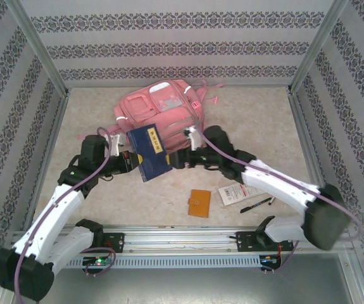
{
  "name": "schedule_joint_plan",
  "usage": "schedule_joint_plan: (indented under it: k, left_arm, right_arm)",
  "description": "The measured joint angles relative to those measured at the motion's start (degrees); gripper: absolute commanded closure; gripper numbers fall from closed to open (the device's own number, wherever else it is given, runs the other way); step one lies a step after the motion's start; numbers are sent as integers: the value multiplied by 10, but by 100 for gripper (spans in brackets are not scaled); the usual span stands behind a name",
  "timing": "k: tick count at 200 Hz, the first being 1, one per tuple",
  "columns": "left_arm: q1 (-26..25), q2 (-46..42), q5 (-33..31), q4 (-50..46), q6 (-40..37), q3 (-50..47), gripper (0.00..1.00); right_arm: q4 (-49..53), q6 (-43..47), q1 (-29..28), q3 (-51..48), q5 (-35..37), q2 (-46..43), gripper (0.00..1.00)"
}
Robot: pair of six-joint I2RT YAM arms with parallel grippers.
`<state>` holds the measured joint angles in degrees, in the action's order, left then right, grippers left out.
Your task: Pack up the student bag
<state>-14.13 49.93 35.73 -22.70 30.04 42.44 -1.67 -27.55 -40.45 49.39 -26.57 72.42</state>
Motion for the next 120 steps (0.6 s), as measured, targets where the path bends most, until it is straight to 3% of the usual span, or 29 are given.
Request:
schedule_joint_plan:
  k: [20, 26, 32, 64, 89, 120]
  left_arm:
    - [0, -6, 100, 65, -16, 9, 100]
    - [0, 2, 130, 86, -16, 13, 100]
    - [0, 13, 161, 110, -15, 17, 100]
    - [-2, 74, 274, 269, 59, 15, 100]
    - [-8, 116, 344, 414, 154, 15, 100]
    - [-24, 159, 406, 562, 264, 15, 100]
  right_arm:
    - [-13, 49, 43, -48, -22, -81, 19]
    - [-14, 58, 57, -53, -35, -97, 4]
    - [-16, 64, 70, -57, -47, -111, 2]
    - [-37, 59, 122, -63, -140, -139, 2]
    - [-95, -1, 130, -63, -244, -110, 5]
    - [-175, -107, 131, -52, -352, -48, 19]
